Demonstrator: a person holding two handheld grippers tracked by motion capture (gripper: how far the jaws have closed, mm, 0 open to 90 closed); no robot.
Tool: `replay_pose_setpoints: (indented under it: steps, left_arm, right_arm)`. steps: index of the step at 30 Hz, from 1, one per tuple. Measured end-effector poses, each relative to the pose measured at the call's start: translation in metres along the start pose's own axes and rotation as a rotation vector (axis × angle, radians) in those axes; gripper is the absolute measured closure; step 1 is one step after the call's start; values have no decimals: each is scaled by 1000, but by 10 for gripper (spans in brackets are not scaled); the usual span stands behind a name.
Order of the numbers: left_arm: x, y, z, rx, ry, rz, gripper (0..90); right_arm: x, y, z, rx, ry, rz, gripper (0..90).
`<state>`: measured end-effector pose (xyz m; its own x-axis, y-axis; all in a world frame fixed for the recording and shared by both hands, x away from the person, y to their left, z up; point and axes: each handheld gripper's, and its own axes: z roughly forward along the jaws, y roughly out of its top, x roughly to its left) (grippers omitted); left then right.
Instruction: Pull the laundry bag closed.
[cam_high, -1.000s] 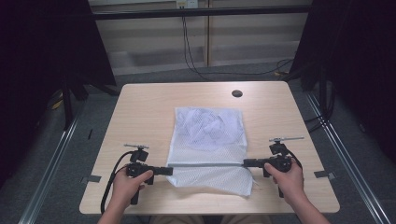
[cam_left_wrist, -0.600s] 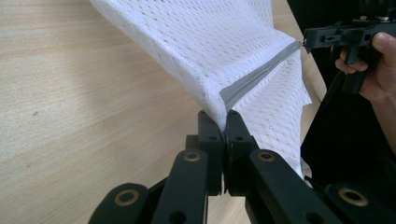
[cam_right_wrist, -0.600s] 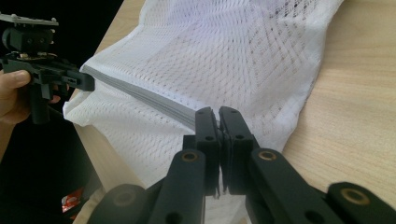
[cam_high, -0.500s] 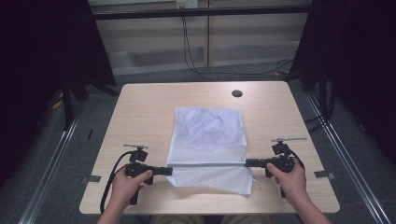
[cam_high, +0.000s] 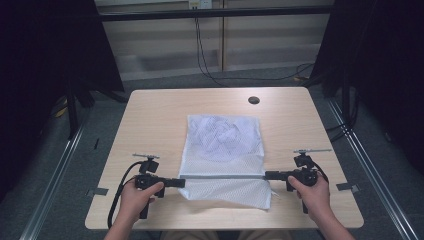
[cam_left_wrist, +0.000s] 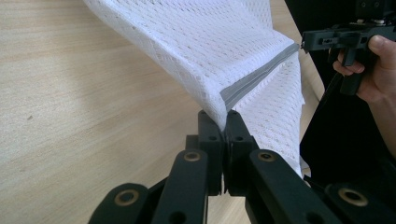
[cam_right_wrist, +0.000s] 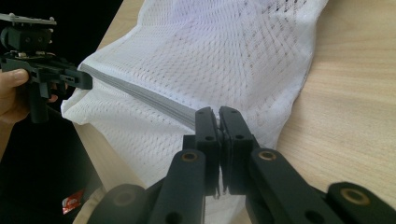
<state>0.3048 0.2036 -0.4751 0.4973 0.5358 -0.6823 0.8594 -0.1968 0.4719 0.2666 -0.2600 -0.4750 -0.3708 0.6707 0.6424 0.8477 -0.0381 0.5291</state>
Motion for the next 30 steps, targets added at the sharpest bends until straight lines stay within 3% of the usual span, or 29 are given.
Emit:
replay_pose_setpoints:
  steps: [4, 5, 7, 30]
  left_arm:
    - [0, 0, -1, 3, 3, 2, 882]
    - [-1, 0, -1, 0, -4, -15, 882]
    - [0, 0, -1, 6, -4, 0, 882]
    - [0, 1, -1, 10, -5, 0, 883]
  right_arm:
    - [-1, 0, -1, -3, 4, 2, 869]
    - [-1, -1, -1, -4, -2, 1, 870]
    - [-2, -1, -2, -5, 4, 6, 870]
    - [-4, -1, -8, -17, -16, 3, 870]
